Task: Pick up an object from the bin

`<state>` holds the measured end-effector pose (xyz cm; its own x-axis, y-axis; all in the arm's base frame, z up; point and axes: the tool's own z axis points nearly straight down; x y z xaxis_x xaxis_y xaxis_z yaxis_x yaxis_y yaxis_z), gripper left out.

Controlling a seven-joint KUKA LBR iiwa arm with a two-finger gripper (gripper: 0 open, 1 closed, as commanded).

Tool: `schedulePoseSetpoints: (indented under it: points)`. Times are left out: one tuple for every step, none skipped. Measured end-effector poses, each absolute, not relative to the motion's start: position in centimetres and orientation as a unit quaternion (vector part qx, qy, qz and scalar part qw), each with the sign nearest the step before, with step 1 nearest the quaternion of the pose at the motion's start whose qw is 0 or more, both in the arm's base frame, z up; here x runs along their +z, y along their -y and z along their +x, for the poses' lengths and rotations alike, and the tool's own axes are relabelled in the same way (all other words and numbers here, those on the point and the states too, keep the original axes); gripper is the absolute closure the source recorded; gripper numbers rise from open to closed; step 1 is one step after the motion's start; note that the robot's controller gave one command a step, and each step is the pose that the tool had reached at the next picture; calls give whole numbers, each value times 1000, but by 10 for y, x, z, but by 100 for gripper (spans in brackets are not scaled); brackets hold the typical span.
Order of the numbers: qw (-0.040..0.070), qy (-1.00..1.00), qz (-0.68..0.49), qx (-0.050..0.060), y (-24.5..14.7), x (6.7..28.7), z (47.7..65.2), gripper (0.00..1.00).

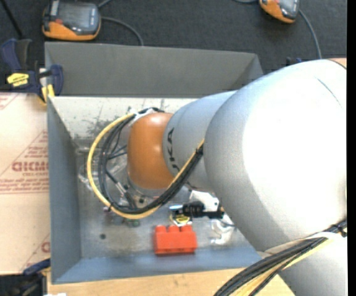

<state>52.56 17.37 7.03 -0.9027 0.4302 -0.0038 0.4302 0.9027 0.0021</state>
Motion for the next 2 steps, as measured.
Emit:
schedulePoseSetpoints:
  points:
    - [5,-978,209,2,-177,178,538,100]
    - [6,-978,210,2,-170,240,571,100]
